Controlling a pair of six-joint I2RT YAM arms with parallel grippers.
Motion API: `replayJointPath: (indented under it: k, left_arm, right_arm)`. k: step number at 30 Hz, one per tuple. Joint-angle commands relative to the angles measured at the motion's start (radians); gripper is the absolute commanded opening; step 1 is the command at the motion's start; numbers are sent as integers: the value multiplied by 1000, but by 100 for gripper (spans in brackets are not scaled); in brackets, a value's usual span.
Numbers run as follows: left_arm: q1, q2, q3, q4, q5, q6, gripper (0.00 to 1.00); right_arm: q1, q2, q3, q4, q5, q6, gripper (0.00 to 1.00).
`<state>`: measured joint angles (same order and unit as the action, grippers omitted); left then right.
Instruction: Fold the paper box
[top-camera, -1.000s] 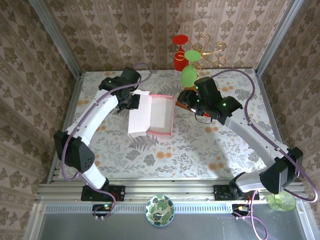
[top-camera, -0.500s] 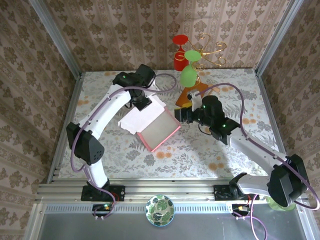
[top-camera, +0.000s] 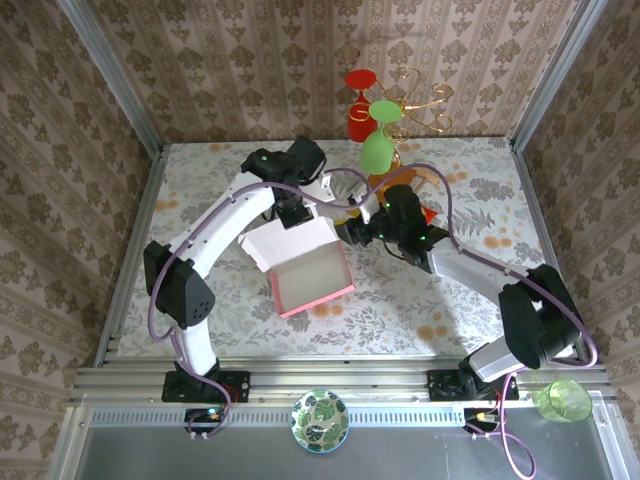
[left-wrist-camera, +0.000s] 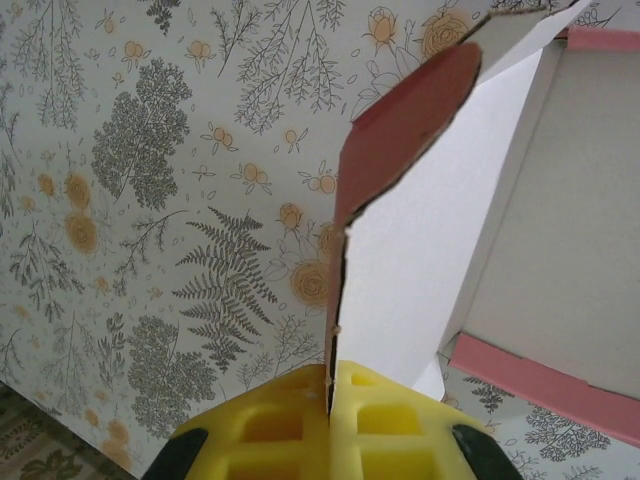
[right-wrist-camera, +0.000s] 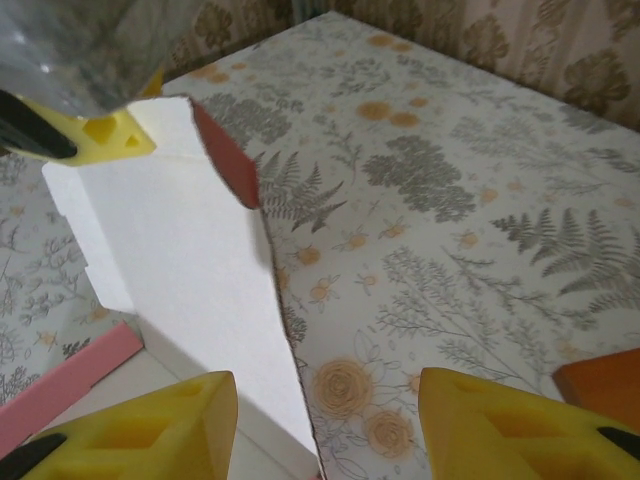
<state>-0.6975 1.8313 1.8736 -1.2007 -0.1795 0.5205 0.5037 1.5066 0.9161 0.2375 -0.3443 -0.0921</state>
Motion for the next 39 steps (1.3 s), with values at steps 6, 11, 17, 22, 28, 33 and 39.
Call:
replayJointPath:
  k: [6, 11, 17, 22, 28, 33, 39]
  left_arm:
    - [-21, 15, -2, -27, 39, 13, 0]
    - [-29, 19, -2, -26, 36, 11, 0]
    - [-34, 23, 2, -18, 41, 0, 0]
    - [-34, 26, 0, -12, 34, -2, 0]
    - [-33, 29, 4, -2, 32, -5, 0]
    - [-30, 33, 15, 3, 37, -11, 0]
    - [-9, 24, 25, 24, 51, -69, 0]
  right_arm:
    - [35, 64, 71, 44, 6, -36, 43]
    - [41, 92, 84, 36, 37, -44, 30]
    - [48, 107, 96, 26, 38, -38, 24]
    - [51, 106, 93, 41, 25, -20, 27]
    - [52, 104, 92, 39, -8, -12, 29]
    - [53, 121, 102, 29, -34, -3, 22]
    - [55, 126, 101, 37, -22, 2, 0]
